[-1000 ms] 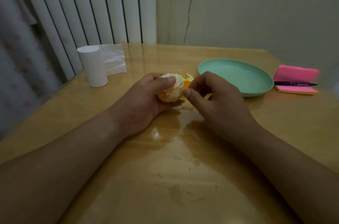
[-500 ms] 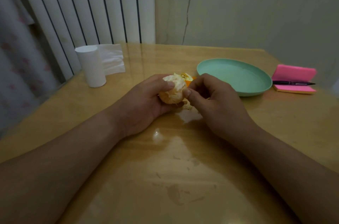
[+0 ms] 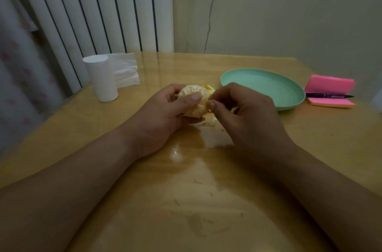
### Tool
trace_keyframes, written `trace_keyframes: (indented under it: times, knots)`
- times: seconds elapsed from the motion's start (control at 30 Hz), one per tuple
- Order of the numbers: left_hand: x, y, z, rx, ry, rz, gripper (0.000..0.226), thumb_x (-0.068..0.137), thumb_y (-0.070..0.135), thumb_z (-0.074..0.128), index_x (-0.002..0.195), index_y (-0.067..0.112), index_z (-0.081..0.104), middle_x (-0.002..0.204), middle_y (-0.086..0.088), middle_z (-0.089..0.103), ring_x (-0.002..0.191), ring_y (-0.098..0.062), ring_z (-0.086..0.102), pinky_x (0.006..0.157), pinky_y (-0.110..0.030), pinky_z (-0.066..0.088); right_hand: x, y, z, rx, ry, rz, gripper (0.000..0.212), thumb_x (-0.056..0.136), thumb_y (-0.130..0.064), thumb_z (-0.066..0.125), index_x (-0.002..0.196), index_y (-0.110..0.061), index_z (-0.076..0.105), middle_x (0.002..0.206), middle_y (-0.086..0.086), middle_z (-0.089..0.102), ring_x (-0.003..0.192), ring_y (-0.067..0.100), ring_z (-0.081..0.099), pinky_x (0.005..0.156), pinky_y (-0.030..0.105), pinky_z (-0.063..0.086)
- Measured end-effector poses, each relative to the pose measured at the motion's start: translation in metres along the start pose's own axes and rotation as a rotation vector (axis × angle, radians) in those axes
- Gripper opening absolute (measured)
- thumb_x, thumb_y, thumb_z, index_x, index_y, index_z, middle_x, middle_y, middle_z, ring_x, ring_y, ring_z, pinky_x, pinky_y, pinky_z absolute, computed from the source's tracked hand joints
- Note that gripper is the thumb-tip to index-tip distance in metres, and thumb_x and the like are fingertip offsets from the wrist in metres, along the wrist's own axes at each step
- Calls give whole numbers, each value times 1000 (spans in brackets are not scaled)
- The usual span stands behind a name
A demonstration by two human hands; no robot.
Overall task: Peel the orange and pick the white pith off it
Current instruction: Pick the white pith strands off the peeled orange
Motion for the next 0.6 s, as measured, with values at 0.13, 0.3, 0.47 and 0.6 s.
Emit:
trace_keyframes:
  times: [0.13, 0.3, 0.47, 0.6]
  knots:
    - [0, -1, -5, 113, 52, 27, 58, 83, 32, 82, 135, 13, 62, 122, -7, 77, 114, -26, 75, 101, -46, 60, 0, -3, 0, -98, -37, -30, 9, 100, -31, 71, 107, -25, 75, 88, -14, 68, 80, 7, 61, 70, 33, 55]
    - [-2, -1, -5, 224, 94, 61, 61, 77, 39, 85, 131, 19, 65, 122, -5, 76, 111, -23, 76, 100, -48, 61, 1, -8, 0, -225, -25, -93, 10, 99, -32, 67, 100, -23, 72, 83, -11, 65, 74, 10, 58, 67, 39, 53]
    - [-3, -2, 0, 166, 62, 37, 61, 81, 36, 83, 134, 15, 63, 124, -7, 76, 114, -26, 75, 99, -45, 61, 2, -9, -1, -241, 17, -101, 7, 96, -26, 69, 92, -20, 68, 78, -11, 61, 68, 11, 55, 61, 41, 51]
    - [-3, -3, 5, 39, 20, 0, 56, 88, 28, 76, 138, 7, 62, 129, -14, 74, 117, -28, 74, 92, -37, 61, 2, -3, -2, -121, 23, -55, 6, 98, -24, 68, 95, -20, 69, 80, -10, 64, 72, 11, 58, 65, 38, 52]
Point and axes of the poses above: each hand's wrist, its own x-axis towards the middle knuckle, its own z-axis out of the palm, y = z × x, the point moved 5 cm from there along x, towards the middle knuckle
